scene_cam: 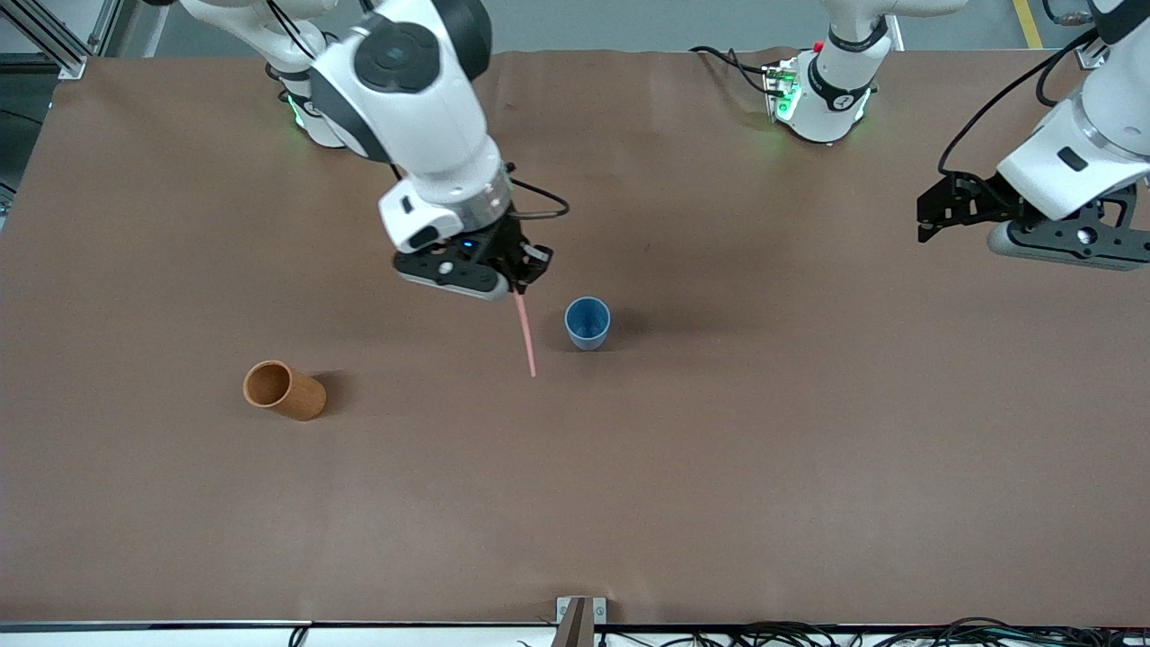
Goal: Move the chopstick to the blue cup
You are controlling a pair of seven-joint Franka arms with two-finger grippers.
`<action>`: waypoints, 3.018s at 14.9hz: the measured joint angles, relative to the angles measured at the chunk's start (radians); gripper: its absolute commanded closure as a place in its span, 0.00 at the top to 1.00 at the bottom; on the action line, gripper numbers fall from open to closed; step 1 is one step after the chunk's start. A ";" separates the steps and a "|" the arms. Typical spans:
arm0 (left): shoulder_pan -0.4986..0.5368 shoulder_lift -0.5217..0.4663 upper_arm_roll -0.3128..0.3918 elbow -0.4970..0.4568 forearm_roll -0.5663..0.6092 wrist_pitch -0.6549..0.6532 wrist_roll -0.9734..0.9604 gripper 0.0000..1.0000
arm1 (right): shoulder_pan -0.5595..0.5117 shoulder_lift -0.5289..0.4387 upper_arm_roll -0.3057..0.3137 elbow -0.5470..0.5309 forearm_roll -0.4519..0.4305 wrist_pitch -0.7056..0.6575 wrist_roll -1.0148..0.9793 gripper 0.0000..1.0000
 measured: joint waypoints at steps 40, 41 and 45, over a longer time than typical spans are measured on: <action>0.015 -0.029 0.003 -0.008 -0.017 0.007 -0.030 1.00 | -0.122 -0.110 -0.017 0.023 -0.101 -0.140 -0.292 1.00; 0.015 -0.025 0.003 -0.005 -0.017 0.008 -0.030 1.00 | -0.126 -0.140 -0.055 0.022 -0.073 -0.154 -0.345 1.00; 0.015 -0.021 0.003 -0.003 -0.017 0.007 -0.029 1.00 | -0.130 -0.268 -0.306 0.023 0.113 -0.220 -0.623 1.00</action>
